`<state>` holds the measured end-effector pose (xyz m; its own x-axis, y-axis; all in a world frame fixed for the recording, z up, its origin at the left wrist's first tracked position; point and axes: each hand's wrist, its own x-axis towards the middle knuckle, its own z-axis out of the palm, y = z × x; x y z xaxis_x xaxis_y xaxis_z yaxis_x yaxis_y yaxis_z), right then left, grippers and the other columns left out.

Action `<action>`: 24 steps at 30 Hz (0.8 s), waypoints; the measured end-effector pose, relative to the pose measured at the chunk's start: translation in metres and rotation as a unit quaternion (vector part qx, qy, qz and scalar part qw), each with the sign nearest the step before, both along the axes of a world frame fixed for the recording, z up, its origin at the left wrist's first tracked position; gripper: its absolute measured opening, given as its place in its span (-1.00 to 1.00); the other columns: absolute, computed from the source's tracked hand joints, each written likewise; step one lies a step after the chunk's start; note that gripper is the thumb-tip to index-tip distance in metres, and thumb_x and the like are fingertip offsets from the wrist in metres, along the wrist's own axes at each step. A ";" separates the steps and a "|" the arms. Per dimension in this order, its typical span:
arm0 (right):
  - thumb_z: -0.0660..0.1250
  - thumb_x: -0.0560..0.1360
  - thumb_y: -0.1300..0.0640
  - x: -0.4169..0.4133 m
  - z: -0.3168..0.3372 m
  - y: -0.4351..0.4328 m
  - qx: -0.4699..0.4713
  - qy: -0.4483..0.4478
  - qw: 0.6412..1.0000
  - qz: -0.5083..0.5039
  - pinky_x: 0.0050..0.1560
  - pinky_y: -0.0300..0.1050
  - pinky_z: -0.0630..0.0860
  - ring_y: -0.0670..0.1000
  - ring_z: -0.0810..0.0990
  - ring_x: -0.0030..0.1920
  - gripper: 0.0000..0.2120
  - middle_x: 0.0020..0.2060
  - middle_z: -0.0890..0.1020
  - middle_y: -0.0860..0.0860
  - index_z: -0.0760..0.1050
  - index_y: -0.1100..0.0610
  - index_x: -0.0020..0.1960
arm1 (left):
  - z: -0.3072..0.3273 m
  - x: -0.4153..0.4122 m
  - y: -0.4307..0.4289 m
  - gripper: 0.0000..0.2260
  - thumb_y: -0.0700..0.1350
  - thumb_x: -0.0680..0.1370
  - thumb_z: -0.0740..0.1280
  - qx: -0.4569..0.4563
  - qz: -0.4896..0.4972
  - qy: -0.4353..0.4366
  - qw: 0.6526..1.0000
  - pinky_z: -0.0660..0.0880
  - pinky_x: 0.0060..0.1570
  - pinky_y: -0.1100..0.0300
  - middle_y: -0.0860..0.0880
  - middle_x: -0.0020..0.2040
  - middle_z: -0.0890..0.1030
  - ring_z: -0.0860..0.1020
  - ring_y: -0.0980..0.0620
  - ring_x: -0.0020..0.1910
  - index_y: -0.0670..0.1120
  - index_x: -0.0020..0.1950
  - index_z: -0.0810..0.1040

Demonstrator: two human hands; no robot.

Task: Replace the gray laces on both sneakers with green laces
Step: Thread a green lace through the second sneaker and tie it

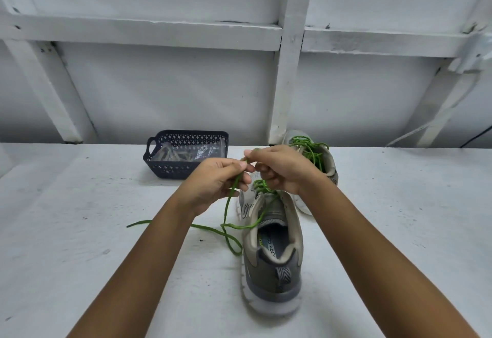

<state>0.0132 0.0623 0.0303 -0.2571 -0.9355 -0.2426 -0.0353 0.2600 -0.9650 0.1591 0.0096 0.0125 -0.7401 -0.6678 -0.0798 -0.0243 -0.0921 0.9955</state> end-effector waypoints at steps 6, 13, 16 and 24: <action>0.23 0.59 0.15 -0.013 0.010 -0.005 -0.063 -0.054 0.992 -0.094 -0.55 -0.35 0.33 -0.16 0.44 -0.55 -0.79 -0.51 0.51 -0.06 0.48 0.14 -0.21 | -0.007 0.001 0.004 -0.82 -0.20 0.59 0.21 -0.004 -0.013 -0.010 1.000 0.44 -0.33 0.30 0.01 -0.36 0.61 0.54 0.12 -0.40 -0.19 -0.05 0.60; 0.20 0.60 0.18 -0.032 0.017 -0.015 -0.090 -0.117 0.974 -0.170 -0.53 -0.35 0.45 -0.15 0.55 -0.55 -0.78 -0.55 0.58 -0.04 0.45 0.18 -0.20 | -0.010 0.010 0.003 -0.84 -0.21 0.57 0.23 0.001 -0.022 -0.020 1.000 0.45 -0.30 0.31 0.01 -0.35 0.63 0.56 0.14 -0.40 -0.17 -0.05 0.61; 0.22 0.60 0.17 -0.031 0.010 -0.015 -0.071 -0.081 0.986 -0.130 -0.49 -0.34 0.48 -0.14 0.57 -0.51 -0.81 -0.52 0.60 -0.04 0.48 0.17 -0.17 | -0.011 0.010 0.003 -0.85 -0.20 0.57 0.25 0.005 -0.004 -0.022 1.000 0.45 -0.27 0.29 0.01 -0.28 0.66 0.59 0.14 -0.34 -0.13 -0.05 0.62; 0.17 0.61 0.02 -0.019 -0.001 0.003 0.008 0.229 0.972 -0.042 -0.36 -0.24 0.38 -0.08 0.50 -0.37 -0.71 -0.31 0.61 0.00 0.58 0.16 -0.04 | -0.021 0.005 0.010 -0.85 -0.29 0.54 0.29 0.011 0.050 0.008 0.999 0.46 -0.32 0.38 0.07 -0.36 0.59 0.52 0.19 -0.36 -0.12 -0.02 0.62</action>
<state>-0.0056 0.0649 0.0292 -0.4174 -0.9032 -0.0994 -0.4386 0.2961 -0.8485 0.1641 0.0195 -0.0083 -0.6712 -0.7365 -0.0843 0.0010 -0.1146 0.9934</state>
